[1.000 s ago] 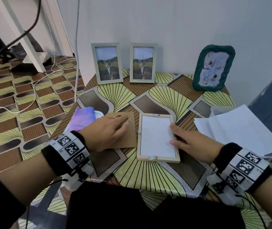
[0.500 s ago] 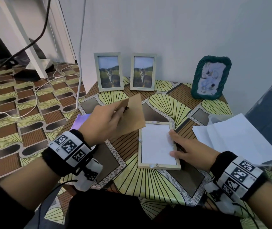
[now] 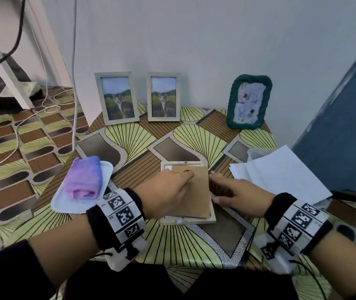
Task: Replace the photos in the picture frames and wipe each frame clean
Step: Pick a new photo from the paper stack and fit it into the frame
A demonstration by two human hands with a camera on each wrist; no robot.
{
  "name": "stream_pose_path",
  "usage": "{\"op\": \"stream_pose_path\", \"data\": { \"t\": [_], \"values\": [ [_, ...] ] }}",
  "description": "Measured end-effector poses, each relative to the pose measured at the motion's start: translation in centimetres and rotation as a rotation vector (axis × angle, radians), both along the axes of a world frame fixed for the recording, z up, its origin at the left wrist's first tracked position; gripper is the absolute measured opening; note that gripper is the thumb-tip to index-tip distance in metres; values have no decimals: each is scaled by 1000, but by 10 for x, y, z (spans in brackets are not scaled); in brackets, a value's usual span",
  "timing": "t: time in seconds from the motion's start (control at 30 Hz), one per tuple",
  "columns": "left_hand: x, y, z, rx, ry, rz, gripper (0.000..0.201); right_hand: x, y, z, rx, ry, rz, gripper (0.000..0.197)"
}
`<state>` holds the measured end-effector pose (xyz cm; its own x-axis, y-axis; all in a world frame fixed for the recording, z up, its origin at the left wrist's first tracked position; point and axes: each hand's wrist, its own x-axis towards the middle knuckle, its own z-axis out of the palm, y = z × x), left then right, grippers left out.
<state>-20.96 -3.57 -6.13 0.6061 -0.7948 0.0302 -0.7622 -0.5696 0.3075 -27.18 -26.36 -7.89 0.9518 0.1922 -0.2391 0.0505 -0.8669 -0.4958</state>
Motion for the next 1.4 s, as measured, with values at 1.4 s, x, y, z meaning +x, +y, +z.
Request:
{"op": "stream_pose_path", "data": {
  "t": [1.4],
  "values": [
    [42,1,3,299,-5,-94,25,-3,24,-6,-141,-5,78,80]
  ]
}}
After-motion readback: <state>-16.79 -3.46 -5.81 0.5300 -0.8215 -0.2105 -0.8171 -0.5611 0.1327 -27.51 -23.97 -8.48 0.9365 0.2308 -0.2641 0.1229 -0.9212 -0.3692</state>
